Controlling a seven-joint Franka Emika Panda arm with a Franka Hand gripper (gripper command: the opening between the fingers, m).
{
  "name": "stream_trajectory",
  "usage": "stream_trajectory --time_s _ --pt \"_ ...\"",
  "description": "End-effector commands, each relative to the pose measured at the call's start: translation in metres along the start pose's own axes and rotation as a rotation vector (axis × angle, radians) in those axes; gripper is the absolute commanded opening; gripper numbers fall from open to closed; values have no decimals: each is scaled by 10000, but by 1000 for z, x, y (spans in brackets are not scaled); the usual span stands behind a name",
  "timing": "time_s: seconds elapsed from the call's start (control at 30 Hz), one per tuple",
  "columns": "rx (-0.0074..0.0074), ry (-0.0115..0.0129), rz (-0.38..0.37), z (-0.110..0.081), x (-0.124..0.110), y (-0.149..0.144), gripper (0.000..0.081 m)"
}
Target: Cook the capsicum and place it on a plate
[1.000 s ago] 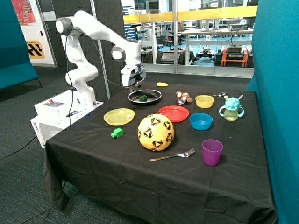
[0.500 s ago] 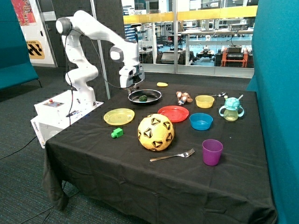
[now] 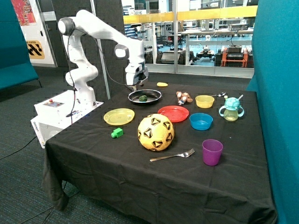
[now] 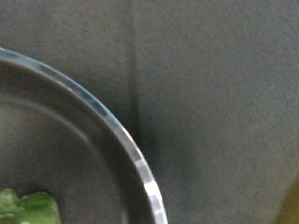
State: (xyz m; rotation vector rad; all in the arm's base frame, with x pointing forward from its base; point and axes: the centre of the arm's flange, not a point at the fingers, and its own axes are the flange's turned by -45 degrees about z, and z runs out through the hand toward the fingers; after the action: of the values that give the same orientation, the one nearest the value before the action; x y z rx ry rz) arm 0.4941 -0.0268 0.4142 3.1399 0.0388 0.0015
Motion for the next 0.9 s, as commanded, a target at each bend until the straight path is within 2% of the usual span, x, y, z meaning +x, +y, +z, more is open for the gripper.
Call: stream_trajectory --time_s 0.0,0.17,0.4,0.7,0.87 --pt "15 -9 -732 -8 22 -23 696" --pt "15 -9 -1097 -8 24 -38 711" --pt "15 -8 -1567 -3 17 -64 691" --pt "15 -8 -2117 9 -3 -94 698" --pt "15 -8 -2115 17 -12 -110 700"
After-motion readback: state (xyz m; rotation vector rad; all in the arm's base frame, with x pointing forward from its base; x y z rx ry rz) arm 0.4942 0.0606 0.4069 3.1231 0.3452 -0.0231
